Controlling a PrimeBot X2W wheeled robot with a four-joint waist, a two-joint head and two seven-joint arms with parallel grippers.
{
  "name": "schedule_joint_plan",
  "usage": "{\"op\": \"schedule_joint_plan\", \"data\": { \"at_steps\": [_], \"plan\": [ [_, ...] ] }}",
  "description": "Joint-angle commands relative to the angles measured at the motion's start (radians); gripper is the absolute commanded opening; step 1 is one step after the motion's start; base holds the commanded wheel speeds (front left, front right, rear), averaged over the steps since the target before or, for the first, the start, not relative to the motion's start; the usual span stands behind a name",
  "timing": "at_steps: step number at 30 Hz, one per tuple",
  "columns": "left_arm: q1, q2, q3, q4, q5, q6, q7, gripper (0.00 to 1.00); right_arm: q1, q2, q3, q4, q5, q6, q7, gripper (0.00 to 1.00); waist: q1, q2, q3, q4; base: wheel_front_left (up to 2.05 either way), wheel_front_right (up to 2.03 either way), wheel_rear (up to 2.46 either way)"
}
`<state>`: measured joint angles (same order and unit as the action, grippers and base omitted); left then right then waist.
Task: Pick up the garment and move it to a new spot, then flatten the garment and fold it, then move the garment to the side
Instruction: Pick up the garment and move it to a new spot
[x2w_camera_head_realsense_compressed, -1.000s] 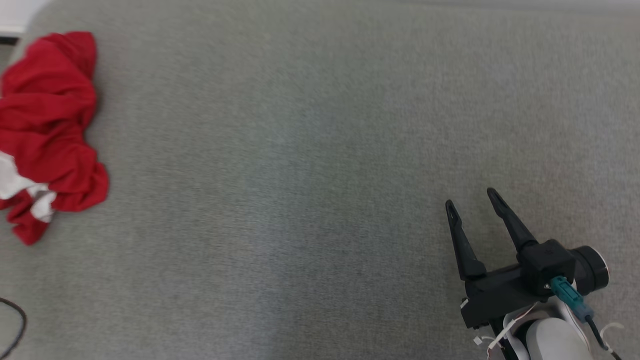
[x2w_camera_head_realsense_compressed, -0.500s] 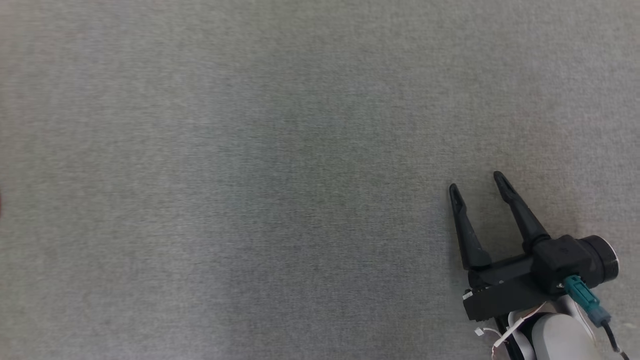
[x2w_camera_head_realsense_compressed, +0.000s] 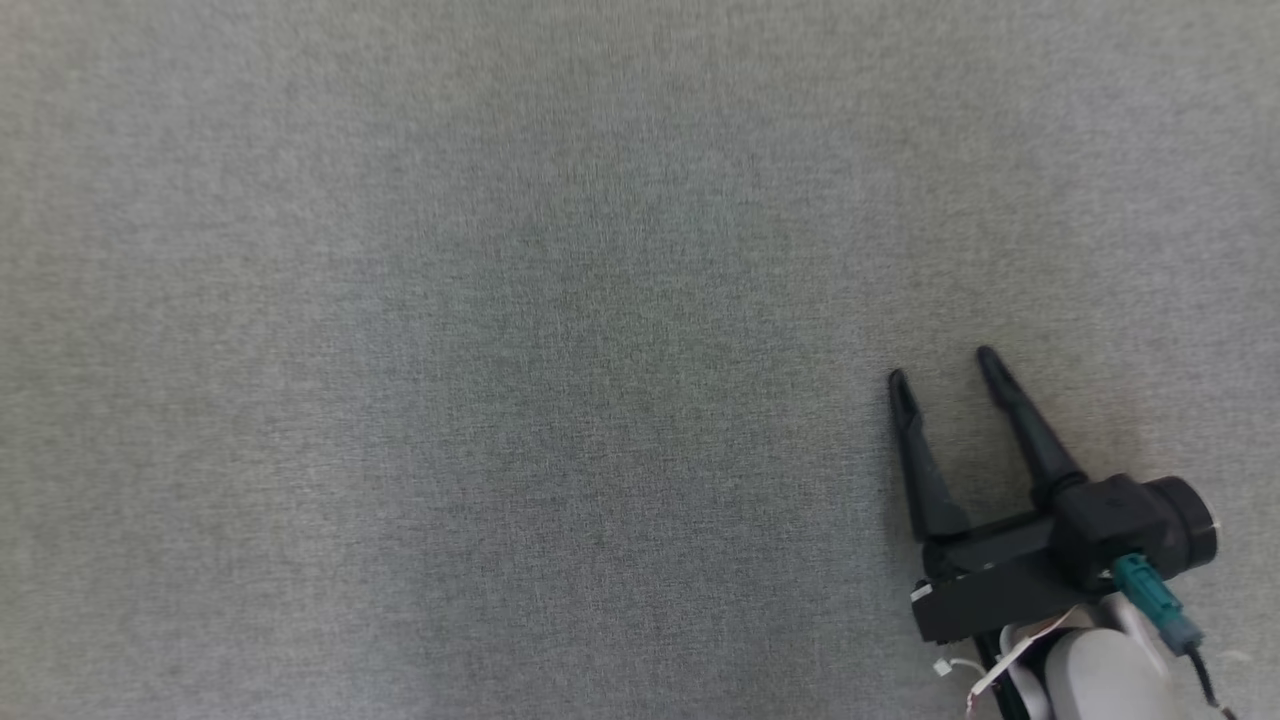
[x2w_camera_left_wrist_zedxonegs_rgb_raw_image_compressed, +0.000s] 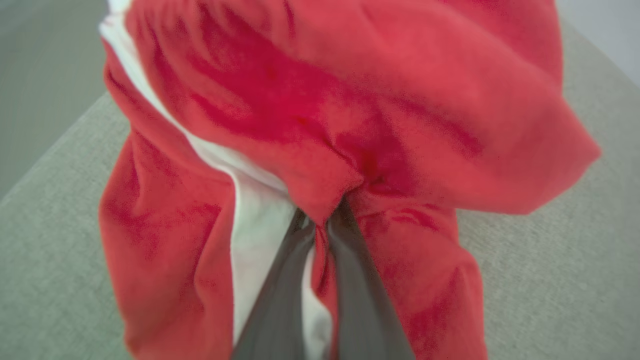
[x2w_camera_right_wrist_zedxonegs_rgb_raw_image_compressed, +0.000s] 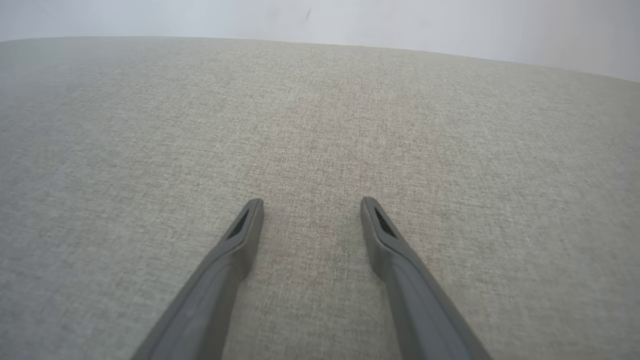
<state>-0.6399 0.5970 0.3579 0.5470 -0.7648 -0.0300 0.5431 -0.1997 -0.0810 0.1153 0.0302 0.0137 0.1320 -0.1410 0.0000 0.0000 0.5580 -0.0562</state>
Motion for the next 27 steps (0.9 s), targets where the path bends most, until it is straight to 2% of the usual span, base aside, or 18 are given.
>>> {"op": "schedule_joint_plan", "data": {
  "at_steps": [1,10,18,21,27],
  "plan": [
    [0.014,0.005,-0.002,-0.013,0.011,-0.009,-0.016,0.0,0.0,0.006,0.006,0.015,0.008,-0.003,-0.005,1.0,0.0,0.0,-0.041,0.01,0.0,0.0,0.0],
    [0.057,0.054,0.0,-0.141,0.036,-0.059,-0.103,0.0,0.003,0.019,0.026,0.116,0.041,-0.003,-0.047,1.0,0.0,0.0,-0.212,0.0,0.0,0.0,0.0],
    [0.071,0.074,-0.087,-0.315,0.031,-0.091,-0.073,0.0,0.038,0.028,0.028,0.214,0.078,-0.003,-0.073,1.0,0.0,0.0,-0.402,-0.041,0.0,0.0,0.0],
    [0.045,0.048,-0.15,-0.401,0.026,-0.093,-0.057,0.0,0.05,0.03,0.034,0.238,0.092,-0.003,-0.08,1.0,0.0,0.0,-0.461,-0.065,0.0,0.0,0.0],
    [0.025,-0.075,-0.262,-0.523,0.0,-0.085,-0.057,0.0,0.062,0.031,0.083,0.275,0.148,-0.003,-0.089,1.0,0.0,0.0,-0.55,-0.131,0.0,0.0,0.0]
  ]
}}
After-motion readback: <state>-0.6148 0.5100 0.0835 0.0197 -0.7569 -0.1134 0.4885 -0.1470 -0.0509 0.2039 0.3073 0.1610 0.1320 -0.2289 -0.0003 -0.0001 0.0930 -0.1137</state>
